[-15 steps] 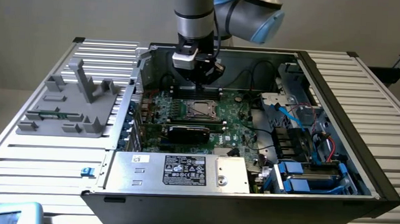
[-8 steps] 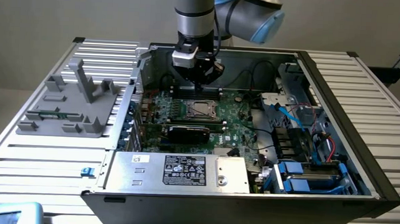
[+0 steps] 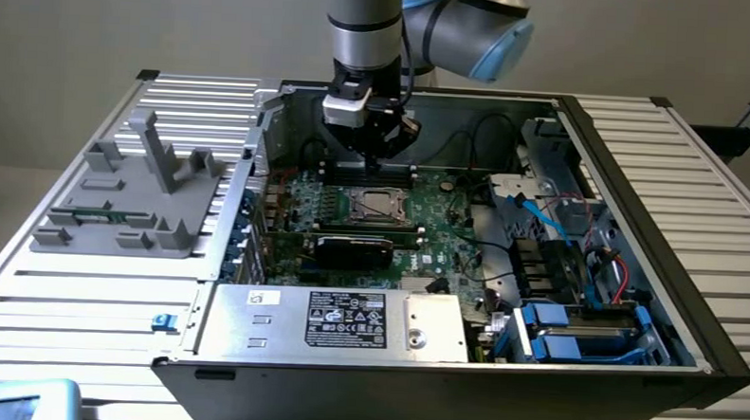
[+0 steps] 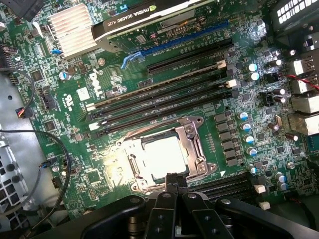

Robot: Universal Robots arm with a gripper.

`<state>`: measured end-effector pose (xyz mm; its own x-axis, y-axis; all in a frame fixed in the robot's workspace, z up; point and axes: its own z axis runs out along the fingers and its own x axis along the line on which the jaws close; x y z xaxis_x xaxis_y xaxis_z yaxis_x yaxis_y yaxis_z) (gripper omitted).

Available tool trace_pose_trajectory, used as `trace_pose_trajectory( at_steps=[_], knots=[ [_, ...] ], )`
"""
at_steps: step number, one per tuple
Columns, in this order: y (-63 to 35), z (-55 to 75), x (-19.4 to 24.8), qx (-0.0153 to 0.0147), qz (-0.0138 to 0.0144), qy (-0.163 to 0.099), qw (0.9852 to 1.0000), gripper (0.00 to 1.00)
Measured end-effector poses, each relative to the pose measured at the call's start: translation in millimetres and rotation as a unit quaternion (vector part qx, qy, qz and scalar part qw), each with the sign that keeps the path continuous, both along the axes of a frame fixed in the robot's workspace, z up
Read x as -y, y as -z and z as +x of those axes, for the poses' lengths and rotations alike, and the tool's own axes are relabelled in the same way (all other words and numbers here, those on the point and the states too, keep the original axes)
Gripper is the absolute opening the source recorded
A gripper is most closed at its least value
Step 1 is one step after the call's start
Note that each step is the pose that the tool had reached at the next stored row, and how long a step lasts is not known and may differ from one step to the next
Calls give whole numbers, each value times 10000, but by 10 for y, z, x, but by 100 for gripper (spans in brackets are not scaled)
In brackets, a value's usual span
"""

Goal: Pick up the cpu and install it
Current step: 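Install the second cpu locking lever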

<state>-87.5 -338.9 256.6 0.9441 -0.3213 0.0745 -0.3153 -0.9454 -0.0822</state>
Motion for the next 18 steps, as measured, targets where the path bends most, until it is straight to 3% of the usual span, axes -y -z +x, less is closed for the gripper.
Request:
trace_pose_trajectory(
  at_steps=[4,9,13,18],
  knots=[
    [0,-13,0,0,0,-1,10000,11],
    [0,-128,3,0,0,-41,10000,11],
    [-16,-150,5,0,-2,-174,9998,11],
    [-60,-84,12,-41,0,-255,9997,11]
  ],
)
